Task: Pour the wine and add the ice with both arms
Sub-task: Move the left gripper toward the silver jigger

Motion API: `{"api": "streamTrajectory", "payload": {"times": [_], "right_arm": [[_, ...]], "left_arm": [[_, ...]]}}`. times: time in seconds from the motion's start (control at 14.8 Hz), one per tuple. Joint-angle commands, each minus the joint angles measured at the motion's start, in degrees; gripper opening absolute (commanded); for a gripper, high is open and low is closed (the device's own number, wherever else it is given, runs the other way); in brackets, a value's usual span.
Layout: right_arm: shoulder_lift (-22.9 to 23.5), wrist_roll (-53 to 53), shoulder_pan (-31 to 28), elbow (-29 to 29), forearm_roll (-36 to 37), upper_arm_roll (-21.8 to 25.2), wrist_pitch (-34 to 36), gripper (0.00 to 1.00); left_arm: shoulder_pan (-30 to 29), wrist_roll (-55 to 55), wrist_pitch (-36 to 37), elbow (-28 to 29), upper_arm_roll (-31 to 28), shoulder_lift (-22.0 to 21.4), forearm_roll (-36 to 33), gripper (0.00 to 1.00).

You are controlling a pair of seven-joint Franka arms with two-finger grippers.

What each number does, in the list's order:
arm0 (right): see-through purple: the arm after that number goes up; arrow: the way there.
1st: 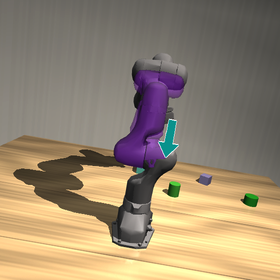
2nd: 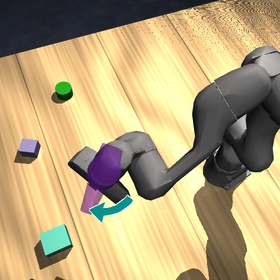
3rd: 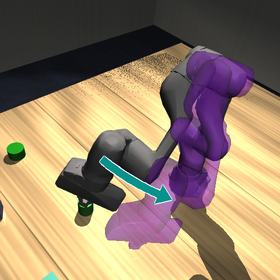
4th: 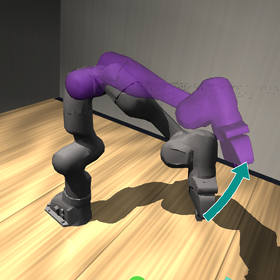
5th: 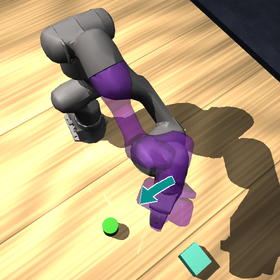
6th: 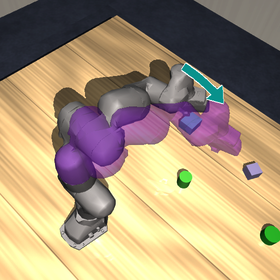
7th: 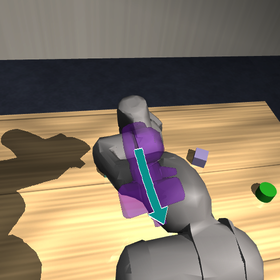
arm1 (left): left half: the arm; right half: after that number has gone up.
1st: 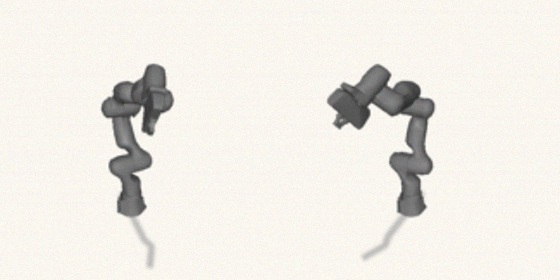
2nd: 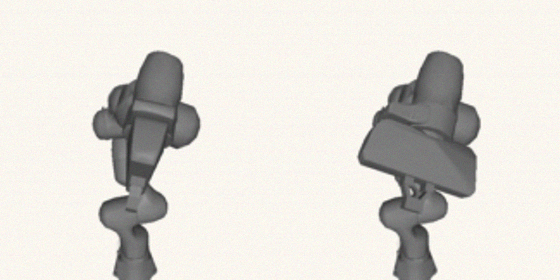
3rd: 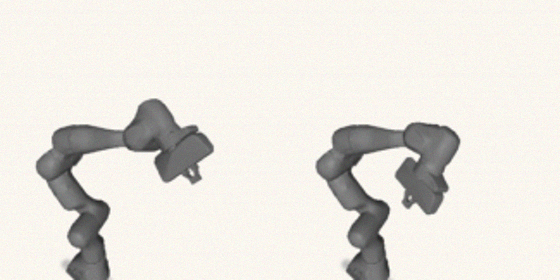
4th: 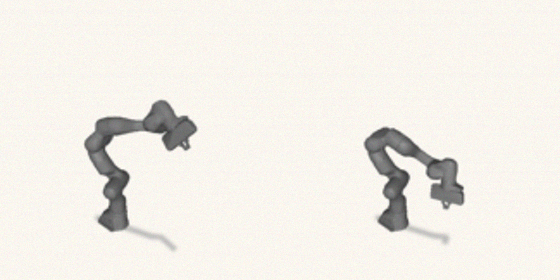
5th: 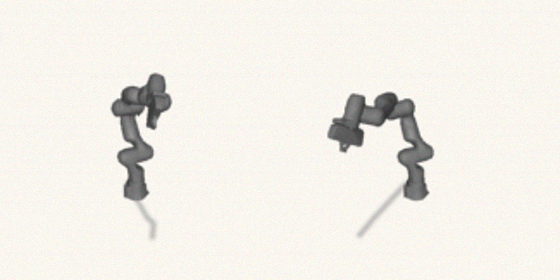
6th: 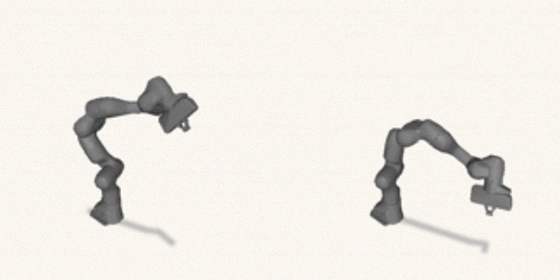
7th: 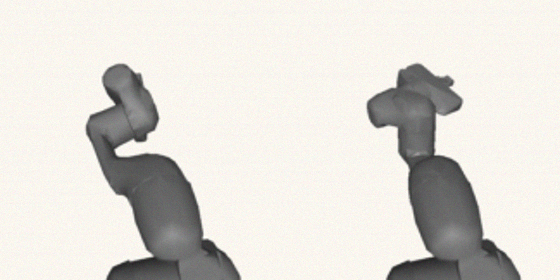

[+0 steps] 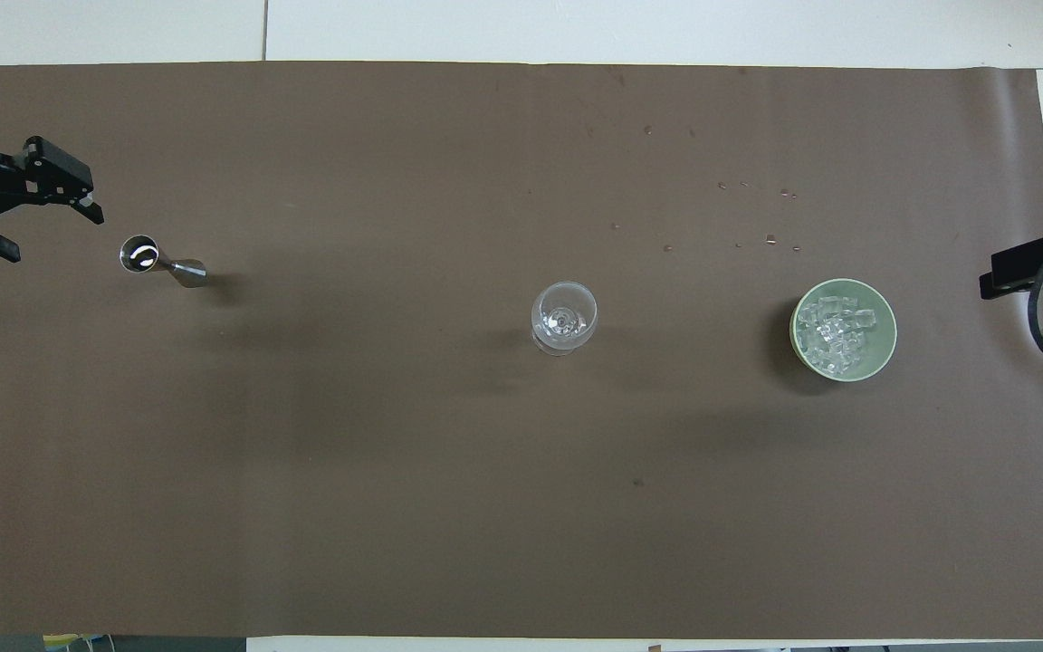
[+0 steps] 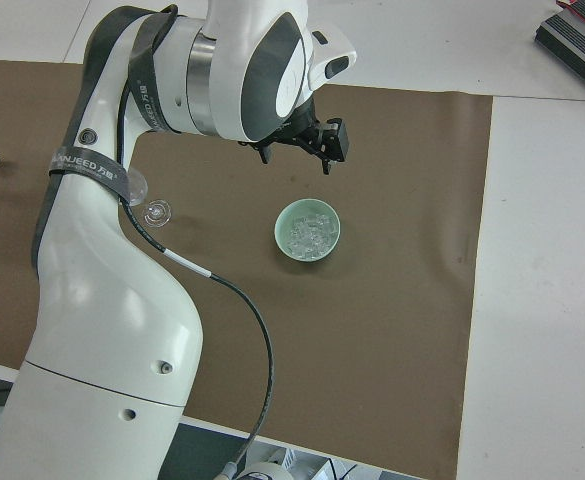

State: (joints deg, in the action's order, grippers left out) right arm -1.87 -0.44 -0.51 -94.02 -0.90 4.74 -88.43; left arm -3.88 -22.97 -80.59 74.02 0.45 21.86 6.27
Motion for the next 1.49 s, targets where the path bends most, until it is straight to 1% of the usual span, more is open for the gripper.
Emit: {"api": "streamTrajectory", "payload": {"times": [0.0,0.14,0.2,0.34,0.68,0.95,1.35,1.42], "right_arm": [[-0.9,-0.9,-1.0,-0.9,0.0,-0.6,-0.2,1.00],[-0.9,-0.9,-1.0,-0.9,0.0,-0.6,-0.2,1.00],[-0.9,-0.9,-1.0,-0.9,0.0,-0.6,-0.2,1.00],[-0.9,-0.9,-1.0,-0.9,0.0,-0.6,-0.2,1.00],[-0.9,-0.9,-1.0,-0.9,0.0,-0.6,-0.2,1.00],[-0.9,-0.9,-1.0,-0.9,0.0,-0.6,-0.2,1.00],[-0.9,-0.9,-1.0,-0.9,0.0,-0.6,-0.2,1.00],[-0.9,-0.9,-1.0,-0.9,0.0,-0.6,-0.2,1.00]], "left_arm": [[-1.4,-5.3,-0.3,6.5,-0.3,-4.2,2.6,1.00],[-1.7,-5.6,-0.2,7.3,-0.3,-4.5,3.0,1.00],[-2.6,-5.5,-0.3,9.0,-0.3,-5.4,3.7,1.00],[-3.8,-5.6,-1.8,10.8,-0.3,-6.2,5.0,1.00],[-4.2,-5.6,-2.6,12.0,-0.3,-6.7,5.1,1.00],[-5.2,-5.4,-2.8,14.9,-0.4,-8.3,6.1,1.00],[-5.2,-5.7,-1.8,15.2,-0.4,-8.4,7.9,1.00],[-6.1,-5.6,-1.2,15.3,-0.4,-8.6,7.9,1.00]]}}
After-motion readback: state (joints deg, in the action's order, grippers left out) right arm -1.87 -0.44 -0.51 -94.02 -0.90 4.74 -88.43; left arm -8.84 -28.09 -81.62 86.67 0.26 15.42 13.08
